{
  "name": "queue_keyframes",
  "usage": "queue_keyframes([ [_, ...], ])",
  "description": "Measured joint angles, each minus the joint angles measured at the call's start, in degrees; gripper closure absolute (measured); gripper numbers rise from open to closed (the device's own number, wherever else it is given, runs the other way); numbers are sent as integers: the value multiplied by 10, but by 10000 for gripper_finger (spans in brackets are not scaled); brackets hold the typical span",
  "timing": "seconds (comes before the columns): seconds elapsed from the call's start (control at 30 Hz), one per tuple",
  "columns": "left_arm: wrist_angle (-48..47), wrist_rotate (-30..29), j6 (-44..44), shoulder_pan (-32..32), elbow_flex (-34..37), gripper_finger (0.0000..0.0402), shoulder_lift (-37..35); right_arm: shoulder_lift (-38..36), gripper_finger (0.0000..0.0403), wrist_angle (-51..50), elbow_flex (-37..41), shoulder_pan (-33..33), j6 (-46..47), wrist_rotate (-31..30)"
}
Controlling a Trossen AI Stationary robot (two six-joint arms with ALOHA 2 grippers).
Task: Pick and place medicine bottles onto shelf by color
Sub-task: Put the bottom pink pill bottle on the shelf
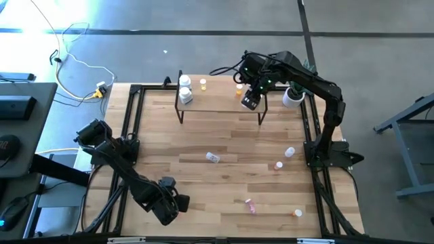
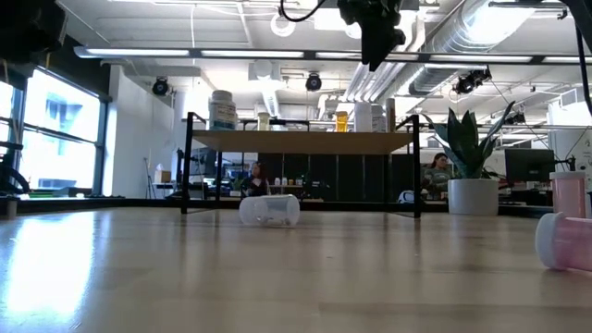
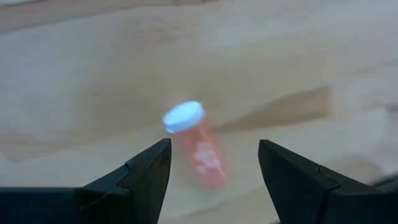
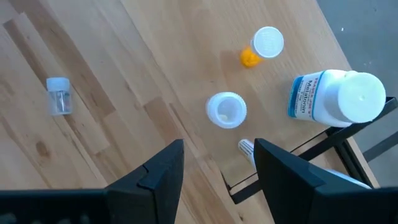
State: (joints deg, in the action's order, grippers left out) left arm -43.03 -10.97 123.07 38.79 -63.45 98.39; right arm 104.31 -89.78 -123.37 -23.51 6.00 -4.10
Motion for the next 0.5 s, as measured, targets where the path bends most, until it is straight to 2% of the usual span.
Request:
queue_keyframes([
  [0.5,30,30,43,-4,-1,172,58,0,217,-2,0,0,0,0],
])
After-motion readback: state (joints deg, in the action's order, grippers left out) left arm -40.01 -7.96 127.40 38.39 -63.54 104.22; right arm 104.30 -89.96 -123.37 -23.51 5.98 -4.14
